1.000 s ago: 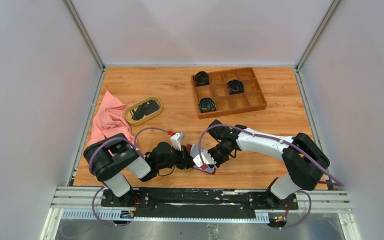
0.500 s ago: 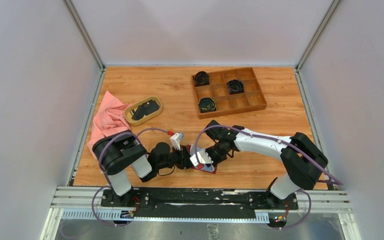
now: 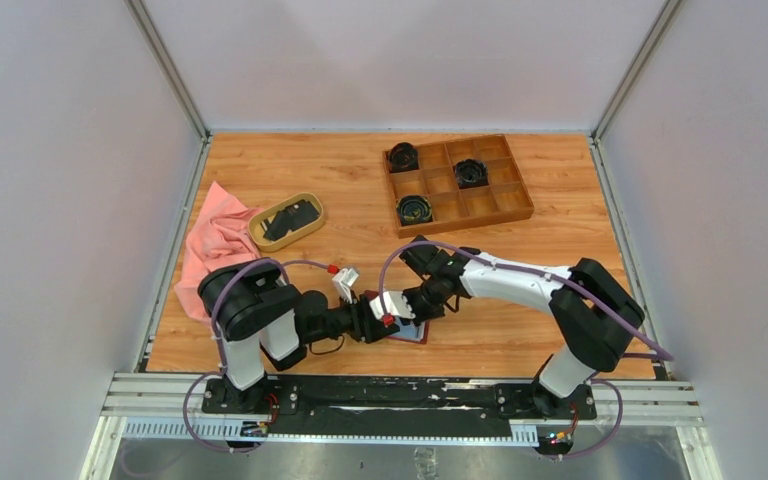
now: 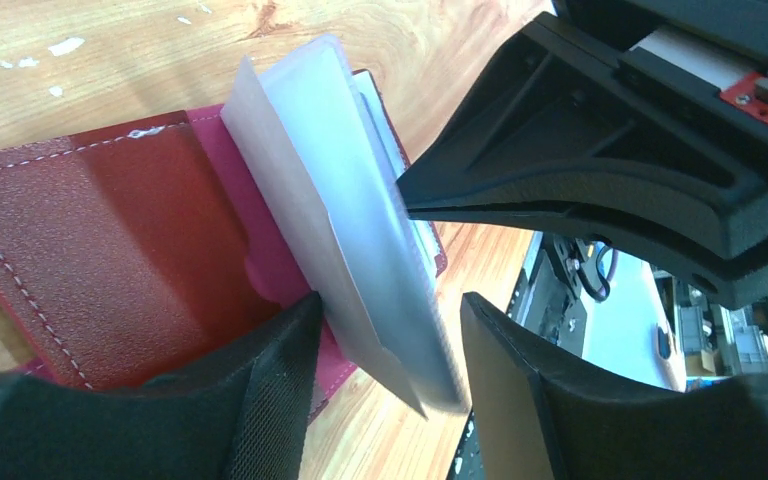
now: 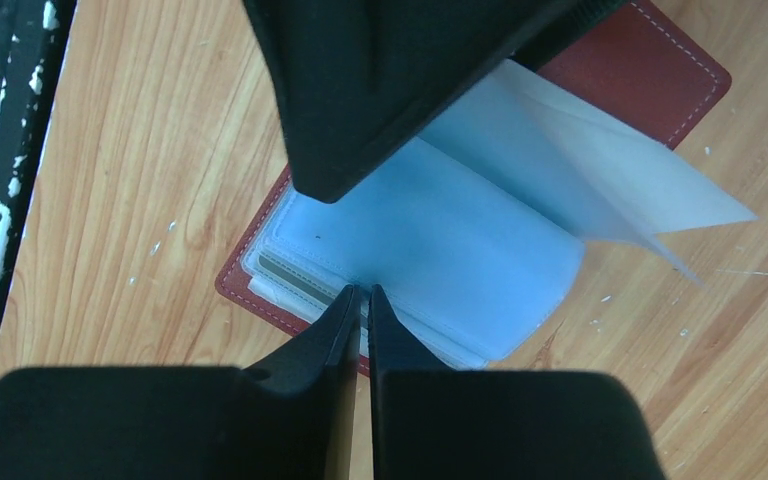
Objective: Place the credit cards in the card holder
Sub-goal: Open the card holder at the center of the board.
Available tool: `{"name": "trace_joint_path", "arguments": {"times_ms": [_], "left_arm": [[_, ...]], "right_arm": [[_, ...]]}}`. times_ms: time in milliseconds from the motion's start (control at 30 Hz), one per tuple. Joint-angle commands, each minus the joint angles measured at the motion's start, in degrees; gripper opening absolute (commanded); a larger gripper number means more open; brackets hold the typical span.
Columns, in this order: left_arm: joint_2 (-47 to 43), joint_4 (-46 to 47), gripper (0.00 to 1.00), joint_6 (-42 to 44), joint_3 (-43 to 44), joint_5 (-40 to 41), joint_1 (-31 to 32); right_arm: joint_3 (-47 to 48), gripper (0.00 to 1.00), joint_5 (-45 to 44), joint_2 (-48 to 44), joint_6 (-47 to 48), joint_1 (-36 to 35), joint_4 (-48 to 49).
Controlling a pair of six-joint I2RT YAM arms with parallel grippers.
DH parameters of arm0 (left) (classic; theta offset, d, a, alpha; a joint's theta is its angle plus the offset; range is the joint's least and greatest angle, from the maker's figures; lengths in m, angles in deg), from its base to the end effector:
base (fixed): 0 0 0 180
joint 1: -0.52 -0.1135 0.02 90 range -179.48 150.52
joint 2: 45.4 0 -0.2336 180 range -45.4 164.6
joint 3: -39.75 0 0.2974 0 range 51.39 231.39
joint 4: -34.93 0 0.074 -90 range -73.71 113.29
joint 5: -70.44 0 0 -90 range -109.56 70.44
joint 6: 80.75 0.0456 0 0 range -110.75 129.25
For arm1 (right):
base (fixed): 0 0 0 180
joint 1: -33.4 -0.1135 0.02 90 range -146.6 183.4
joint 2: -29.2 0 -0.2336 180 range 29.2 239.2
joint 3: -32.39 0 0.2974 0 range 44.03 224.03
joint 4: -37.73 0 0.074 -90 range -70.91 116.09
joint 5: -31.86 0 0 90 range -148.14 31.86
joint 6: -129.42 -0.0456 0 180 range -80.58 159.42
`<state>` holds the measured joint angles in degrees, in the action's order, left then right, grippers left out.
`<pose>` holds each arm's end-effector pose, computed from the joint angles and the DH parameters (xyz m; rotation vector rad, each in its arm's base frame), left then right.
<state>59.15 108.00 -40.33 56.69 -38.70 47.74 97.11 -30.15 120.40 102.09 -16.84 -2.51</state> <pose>0.1279 -0.1602 0.0131 0.2271 2.0730 -1.4279 0.1986 0.2722 0.1095 -2.2649 1.3398 0.5925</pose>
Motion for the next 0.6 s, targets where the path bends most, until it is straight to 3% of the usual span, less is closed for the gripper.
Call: {"name": "trace_joint_path", "arguments": {"times_ms": [0, 100, 167, 300, 400, 567], "left_arm": [[2.7, 2.0, 0.61, 1.0, -2.7, -0.8, -0.8], [2.9, 1.3, 0.69, 0.6, -2.4, -0.5, -0.9], [2.5, 0.5, 0.98, -0.2, -2.7, 0.1, -1.1], [-2.5, -0.2, 1.00, -0.9, -5.6, 2.9, -1.3], [-10.5, -6.0, 1.00, 0.7, -8.1, 5.3, -1.3], [-34.8, -30.6, 1.00, 5.2, -7.4, 10.9, -1.3]], "right_arm": [[-1.0, 0.08, 0.8, 4.0, -2.8, 0.1, 2.7], [-0.7, 0.08, 0.9, 4.0, -3.4, 0.4, 2.6], [-0.6, 0.08, 1.0, 4.0, -3.8, 0.5, 2.6], [-0.2, 0.08, 1.6, 4.5, -4.5, 0.6, 2.4], [0.1, 0.08, 1.6, 4.6, -4.7, 0.6, 2.2], [0.3, 0.08, 1.7, 4.7, -5.2, 0.8, 2.2]]}}
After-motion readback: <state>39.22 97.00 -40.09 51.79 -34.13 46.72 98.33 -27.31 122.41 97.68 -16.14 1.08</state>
